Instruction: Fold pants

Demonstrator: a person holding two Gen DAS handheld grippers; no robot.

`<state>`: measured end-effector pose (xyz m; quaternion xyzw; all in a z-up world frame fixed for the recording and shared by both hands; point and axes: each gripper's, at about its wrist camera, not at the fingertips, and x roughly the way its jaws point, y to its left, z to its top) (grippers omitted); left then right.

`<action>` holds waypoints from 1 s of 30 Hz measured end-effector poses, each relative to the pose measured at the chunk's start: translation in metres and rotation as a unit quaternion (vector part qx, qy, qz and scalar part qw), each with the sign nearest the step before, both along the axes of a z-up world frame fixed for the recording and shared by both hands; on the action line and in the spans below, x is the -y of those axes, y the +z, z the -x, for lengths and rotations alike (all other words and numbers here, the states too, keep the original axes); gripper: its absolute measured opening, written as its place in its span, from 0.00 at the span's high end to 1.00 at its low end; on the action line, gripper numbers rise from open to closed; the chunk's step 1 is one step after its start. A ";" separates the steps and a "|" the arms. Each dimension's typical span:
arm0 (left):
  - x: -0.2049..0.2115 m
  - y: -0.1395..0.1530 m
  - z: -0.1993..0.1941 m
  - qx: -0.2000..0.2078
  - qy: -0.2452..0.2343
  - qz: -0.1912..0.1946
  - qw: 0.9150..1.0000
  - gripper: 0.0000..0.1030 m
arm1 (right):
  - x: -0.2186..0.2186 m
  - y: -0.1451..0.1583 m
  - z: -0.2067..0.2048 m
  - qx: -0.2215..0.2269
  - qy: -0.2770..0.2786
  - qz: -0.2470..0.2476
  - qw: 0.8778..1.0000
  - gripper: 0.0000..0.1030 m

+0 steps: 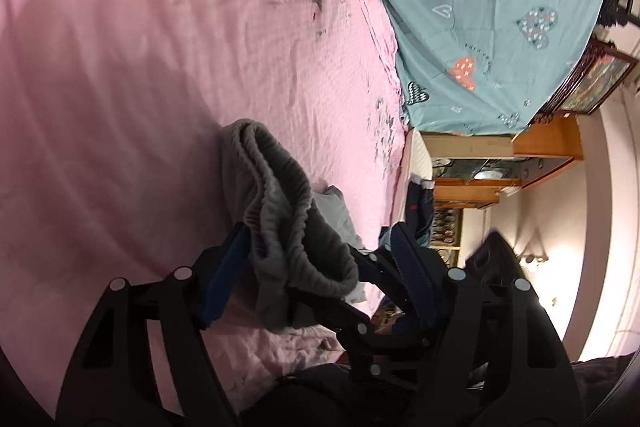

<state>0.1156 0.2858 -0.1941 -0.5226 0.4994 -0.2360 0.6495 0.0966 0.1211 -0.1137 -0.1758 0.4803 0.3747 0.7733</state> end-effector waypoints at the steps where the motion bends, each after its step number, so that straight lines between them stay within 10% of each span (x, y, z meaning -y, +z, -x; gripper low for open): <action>1: -0.004 0.001 0.000 0.000 0.001 0.001 1.000 0.29 | -0.002 0.001 0.005 0.015 0.009 0.006 1.000 0.61; 12: 0.005 0.006 0.001 -0.003 -0.032 0.018 0.999 0.29 | -0.043 -0.027 0.033 0.131 0.068 0.094 0.985 0.48; 15: 0.002 0.010 0.002 -0.003 -0.030 -0.002 1.000 0.29 | -0.036 -0.031 0.024 0.121 0.053 0.098 0.986 0.87; 26: 0.003 -0.011 -0.010 -0.073 -0.036 -0.020 0.996 0.10 | -0.026 -0.018 0.047 0.187 0.078 0.097 0.974 0.90; 29: 0.017 -0.012 -0.014 -0.068 -0.047 -0.025 0.996 0.27 | -0.021 -0.014 0.052 0.193 0.080 0.093 0.974 0.90; 30: 0.021 -0.012 -0.014 -0.063 -0.054 -0.022 0.996 0.47 | -0.018 -0.012 0.051 0.194 0.076 0.090 0.974 0.90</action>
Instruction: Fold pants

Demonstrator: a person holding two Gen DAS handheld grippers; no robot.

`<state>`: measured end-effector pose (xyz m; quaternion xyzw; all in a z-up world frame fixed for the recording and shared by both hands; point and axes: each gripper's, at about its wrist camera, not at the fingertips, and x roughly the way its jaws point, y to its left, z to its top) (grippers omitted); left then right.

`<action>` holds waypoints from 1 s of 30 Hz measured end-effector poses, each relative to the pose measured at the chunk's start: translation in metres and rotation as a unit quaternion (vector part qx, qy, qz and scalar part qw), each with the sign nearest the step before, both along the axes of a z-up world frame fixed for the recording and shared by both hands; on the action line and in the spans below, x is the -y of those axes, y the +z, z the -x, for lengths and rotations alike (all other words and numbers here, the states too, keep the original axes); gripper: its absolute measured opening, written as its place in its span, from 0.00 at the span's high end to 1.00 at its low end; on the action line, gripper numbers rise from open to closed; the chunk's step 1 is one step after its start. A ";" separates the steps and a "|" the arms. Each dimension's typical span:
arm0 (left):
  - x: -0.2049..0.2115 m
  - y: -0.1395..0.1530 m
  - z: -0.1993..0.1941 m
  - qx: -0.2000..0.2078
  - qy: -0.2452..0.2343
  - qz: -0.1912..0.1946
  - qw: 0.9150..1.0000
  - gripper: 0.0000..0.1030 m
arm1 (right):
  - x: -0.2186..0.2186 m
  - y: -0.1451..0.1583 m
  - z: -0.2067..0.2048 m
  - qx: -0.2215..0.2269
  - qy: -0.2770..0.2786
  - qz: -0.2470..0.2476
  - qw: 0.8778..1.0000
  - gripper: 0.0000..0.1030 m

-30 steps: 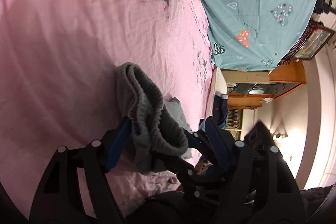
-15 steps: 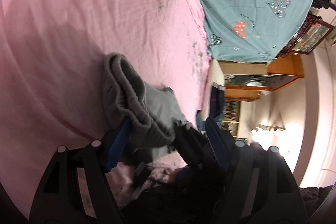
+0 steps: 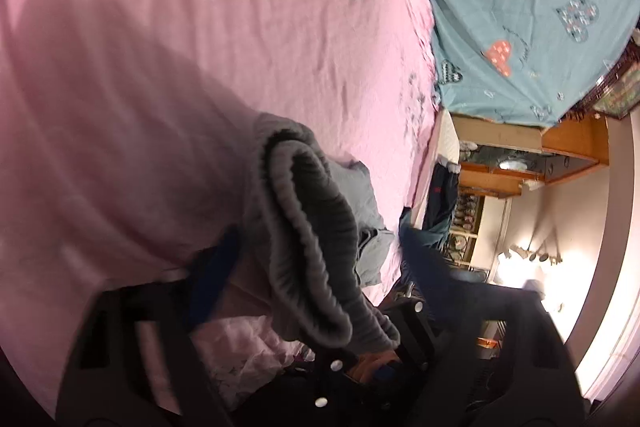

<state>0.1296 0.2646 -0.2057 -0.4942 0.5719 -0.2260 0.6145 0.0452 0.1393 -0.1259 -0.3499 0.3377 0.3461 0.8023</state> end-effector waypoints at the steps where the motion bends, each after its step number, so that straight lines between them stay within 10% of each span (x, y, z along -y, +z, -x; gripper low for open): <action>1: 0.003 0.000 0.001 0.000 -0.003 0.001 1.000 0.60 | 0.003 0.002 -0.001 0.000 -0.004 -0.004 1.000 0.90; 15: 0.060 0.070 0.003 0.057 -0.021 -0.036 0.998 0.76 | 0.077 0.051 0.005 -0.002 -0.073 -0.115 0.991 0.90; 30: 0.323 0.088 -0.046 0.082 -0.204 -0.064 0.973 0.76 | 0.301 0.069 -0.007 -0.032 -0.283 -0.189 0.940 0.90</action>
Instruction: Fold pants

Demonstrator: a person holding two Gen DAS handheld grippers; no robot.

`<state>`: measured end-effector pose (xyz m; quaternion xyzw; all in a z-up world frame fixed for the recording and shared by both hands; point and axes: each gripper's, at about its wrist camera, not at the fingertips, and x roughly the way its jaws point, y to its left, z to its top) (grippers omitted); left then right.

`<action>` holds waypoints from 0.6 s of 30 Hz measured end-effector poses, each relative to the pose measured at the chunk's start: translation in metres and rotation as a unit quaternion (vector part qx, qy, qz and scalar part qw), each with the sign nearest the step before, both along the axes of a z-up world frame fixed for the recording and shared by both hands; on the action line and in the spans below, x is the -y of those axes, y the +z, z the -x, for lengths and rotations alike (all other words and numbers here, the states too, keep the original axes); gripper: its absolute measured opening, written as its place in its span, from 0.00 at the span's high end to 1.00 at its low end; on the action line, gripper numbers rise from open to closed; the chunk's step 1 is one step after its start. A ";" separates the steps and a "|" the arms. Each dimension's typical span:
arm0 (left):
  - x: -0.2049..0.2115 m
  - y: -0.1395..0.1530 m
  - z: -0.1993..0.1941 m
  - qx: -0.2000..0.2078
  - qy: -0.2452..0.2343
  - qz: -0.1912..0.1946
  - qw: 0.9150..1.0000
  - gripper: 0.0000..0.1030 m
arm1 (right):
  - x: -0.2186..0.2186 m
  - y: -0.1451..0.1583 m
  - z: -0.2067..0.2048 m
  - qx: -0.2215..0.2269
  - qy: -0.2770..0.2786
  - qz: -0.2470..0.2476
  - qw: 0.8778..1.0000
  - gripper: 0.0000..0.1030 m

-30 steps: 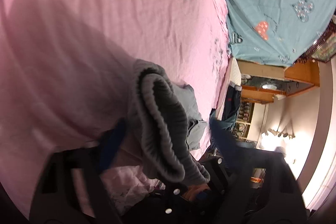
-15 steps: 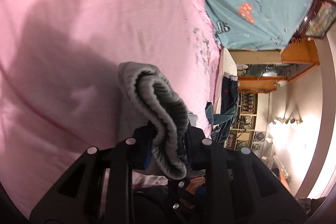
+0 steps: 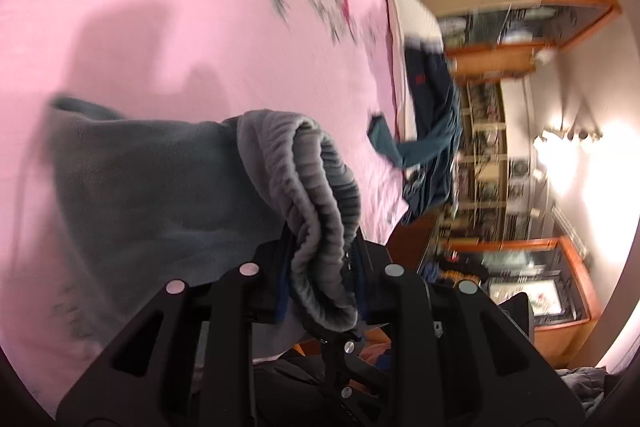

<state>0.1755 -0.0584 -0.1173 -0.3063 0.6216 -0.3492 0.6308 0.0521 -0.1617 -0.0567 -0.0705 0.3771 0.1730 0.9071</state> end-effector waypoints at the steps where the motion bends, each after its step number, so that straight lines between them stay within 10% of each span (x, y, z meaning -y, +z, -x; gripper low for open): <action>1: 0.023 -0.005 -0.002 -0.001 -0.015 -0.007 1.000 0.76 | 0.015 -0.003 0.001 -0.008 -0.014 -0.003 1.000 0.90; 12: 0.166 -0.065 -0.006 -0.007 -0.095 -0.140 0.985 0.74 | 0.126 -0.075 0.004 -0.134 -0.090 -0.087 0.983 0.88; 18: 0.156 -0.034 0.001 0.049 -0.101 -0.170 0.979 0.34 | 0.165 -0.080 0.004 -0.185 -0.116 -0.150 0.964 0.58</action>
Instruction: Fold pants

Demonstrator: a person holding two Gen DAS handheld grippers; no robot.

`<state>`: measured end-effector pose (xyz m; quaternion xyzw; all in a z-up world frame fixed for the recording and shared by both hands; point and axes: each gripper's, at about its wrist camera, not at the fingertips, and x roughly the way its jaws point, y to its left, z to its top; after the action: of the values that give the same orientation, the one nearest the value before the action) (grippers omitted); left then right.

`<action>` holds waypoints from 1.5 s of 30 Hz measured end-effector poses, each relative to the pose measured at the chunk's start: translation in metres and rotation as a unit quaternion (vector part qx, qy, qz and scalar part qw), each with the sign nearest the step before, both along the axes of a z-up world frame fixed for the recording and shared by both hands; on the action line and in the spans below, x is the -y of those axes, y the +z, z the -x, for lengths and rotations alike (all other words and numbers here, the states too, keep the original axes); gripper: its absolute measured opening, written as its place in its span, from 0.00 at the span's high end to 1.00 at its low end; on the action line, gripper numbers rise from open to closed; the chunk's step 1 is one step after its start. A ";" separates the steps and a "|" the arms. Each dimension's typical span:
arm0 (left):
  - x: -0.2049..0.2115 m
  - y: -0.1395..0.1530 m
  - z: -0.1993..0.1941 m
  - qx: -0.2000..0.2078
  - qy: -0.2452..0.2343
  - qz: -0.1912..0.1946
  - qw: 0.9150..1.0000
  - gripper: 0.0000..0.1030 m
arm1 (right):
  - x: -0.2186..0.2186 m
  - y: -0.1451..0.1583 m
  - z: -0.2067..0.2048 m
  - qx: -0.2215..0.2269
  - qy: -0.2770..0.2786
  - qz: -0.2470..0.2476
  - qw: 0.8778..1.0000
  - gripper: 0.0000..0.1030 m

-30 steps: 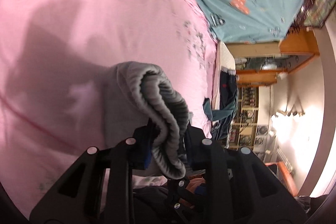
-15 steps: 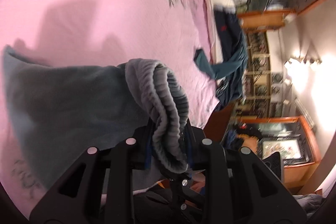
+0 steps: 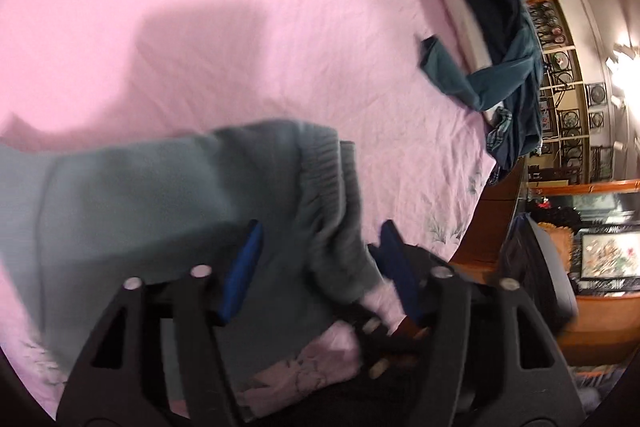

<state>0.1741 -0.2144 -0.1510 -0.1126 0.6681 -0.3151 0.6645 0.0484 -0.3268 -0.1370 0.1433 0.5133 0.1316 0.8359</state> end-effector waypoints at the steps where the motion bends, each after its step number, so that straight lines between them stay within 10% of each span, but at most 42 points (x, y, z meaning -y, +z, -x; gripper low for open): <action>1: -0.008 0.010 0.000 0.019 0.002 -0.006 1.000 0.30 | 0.008 0.003 0.002 -0.002 -0.004 -0.004 1.000 0.58; 7: -0.061 0.020 0.013 0.112 0.006 -0.128 0.985 0.29 | 0.017 0.037 0.007 0.023 -0.038 0.020 0.999 0.57; 15: -0.099 -0.022 0.026 0.117 -0.013 -0.249 0.961 0.30 | -0.030 0.043 -0.048 0.044 -0.003 0.013 0.999 0.58; 21: -0.100 -0.034 0.029 0.130 -0.037 -0.257 0.957 0.29 | -0.020 -0.017 -0.054 -0.032 -0.039 0.059 0.997 0.54; 31: -0.099 -0.036 0.029 0.140 -0.051 -0.248 0.957 0.28 | -0.033 0.056 -0.017 0.027 -0.030 0.070 0.997 0.54; 38: -0.097 -0.038 0.030 0.144 -0.052 -0.248 0.957 0.27 | -0.042 -0.003 -0.011 -0.058 0.007 0.055 0.997 0.57; 45: -0.106 -0.027 0.035 0.142 -0.039 -0.239 0.960 0.26 | -0.058 0.027 -0.004 -0.026 0.040 0.060 0.997 0.57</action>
<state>0.1388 -0.1082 -0.1783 0.1214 0.6266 -0.1849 0.7473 0.0520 -0.2685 -0.1105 0.0760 0.5474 0.1296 0.8233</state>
